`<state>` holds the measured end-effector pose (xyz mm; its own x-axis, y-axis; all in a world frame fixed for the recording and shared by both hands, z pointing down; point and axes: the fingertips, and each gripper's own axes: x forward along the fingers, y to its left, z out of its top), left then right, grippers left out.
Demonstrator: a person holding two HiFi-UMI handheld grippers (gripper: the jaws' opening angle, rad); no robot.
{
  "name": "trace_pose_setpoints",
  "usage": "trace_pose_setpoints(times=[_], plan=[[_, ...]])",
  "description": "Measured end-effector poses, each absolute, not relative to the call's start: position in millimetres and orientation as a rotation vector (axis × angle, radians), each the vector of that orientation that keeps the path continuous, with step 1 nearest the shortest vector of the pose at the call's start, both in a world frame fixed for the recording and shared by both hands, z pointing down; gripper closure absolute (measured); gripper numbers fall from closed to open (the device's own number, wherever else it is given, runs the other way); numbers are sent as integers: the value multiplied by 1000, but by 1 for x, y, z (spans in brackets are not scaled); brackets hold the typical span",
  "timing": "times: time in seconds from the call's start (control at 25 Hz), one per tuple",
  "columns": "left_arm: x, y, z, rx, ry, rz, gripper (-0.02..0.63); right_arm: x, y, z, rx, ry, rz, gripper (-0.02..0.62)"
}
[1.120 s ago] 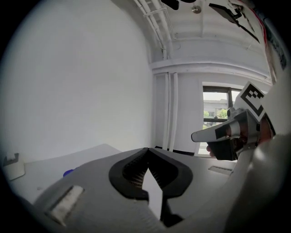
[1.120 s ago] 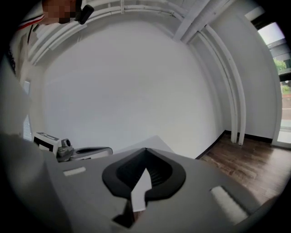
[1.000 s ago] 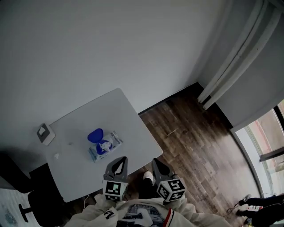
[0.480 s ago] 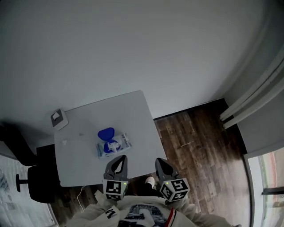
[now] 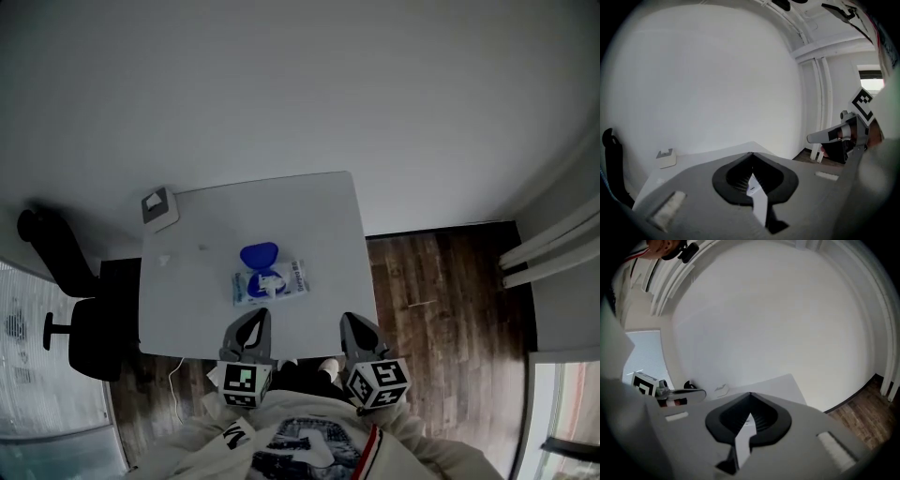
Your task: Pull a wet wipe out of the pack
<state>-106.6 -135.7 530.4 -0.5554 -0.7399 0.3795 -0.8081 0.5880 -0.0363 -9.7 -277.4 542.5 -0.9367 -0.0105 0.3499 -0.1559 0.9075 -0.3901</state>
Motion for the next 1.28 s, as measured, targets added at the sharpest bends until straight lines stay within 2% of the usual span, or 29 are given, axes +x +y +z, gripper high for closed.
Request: trace_pose_setpoints(times=[0.36, 0.8, 1.28], plan=[[-139, -97, 532, 1166, -2552, 259, 601, -52, -244, 543, 24, -2708, 499, 589], [-192, -58, 519, 1257, -2568, 177, 601, -106, -212, 524, 123, -2752, 440, 589], [-216, -51, 525, 1298, -2537, 116, 601, -133, -200, 520, 174, -2734, 414, 589]])
